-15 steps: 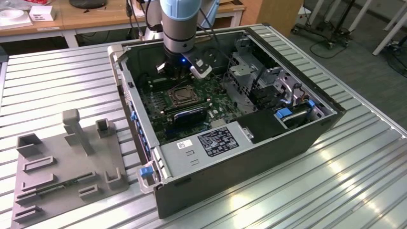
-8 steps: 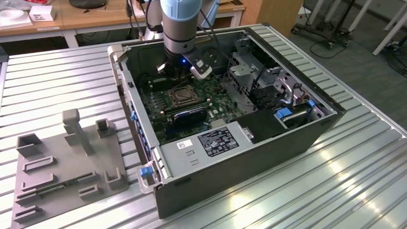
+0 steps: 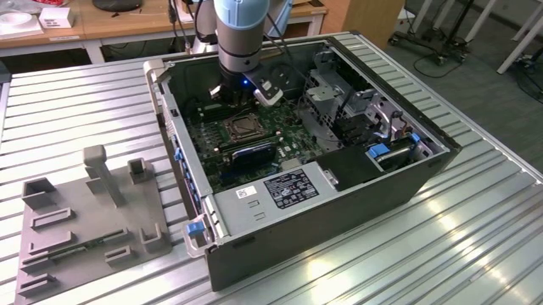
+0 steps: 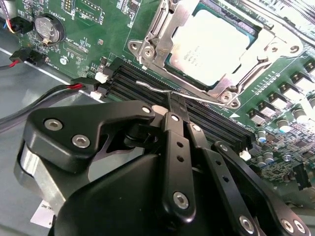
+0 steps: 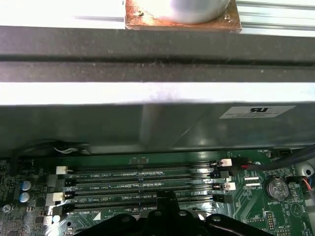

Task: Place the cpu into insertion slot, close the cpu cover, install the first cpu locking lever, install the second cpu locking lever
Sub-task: 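Install the first cpu locking lever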

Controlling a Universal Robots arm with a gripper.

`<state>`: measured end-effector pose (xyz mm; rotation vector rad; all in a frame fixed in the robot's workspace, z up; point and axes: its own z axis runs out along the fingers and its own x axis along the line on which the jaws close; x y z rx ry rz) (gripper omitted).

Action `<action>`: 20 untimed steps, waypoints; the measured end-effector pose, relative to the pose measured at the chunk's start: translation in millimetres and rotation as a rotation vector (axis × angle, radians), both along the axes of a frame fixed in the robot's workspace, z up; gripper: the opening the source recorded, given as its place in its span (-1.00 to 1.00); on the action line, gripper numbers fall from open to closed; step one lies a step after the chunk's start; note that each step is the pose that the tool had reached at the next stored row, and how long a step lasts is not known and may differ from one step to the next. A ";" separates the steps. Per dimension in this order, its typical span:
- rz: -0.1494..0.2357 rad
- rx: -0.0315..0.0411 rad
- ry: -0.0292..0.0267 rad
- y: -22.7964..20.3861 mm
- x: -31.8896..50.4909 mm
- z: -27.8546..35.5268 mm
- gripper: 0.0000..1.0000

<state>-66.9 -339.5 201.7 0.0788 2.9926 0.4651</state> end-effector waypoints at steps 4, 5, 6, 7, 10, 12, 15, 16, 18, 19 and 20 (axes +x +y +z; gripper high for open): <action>0.000 -0.0003 -0.0001 0.0 0.1 -0.9 -0.79; 0.000 -0.0006 0.0000 0.0 0.1 -1.1 -0.79; 0.000 -0.0008 -0.0001 0.0 0.2 -1.5 -0.79; 0.000 -0.0010 -0.0001 0.0 0.2 -1.8 -0.79; 0.000 -0.0016 -0.0001 0.0 0.2 -2.8 -0.79; 0.000 -0.0021 -0.0001 0.0 0.2 -3.6 -0.79; 0.000 -0.0031 -0.0001 0.0 0.3 -5.1 -0.79; 0.000 -0.0034 -0.0001 0.0 0.3 -5.6 -0.79; 0.000 -0.0043 -0.0001 0.0 0.4 -6.3 -0.79; 0.000 -0.0052 0.0000 0.0 0.4 -6.4 -0.79; 0.000 -0.0066 -0.0001 0.0 0.5 -6.5 -0.79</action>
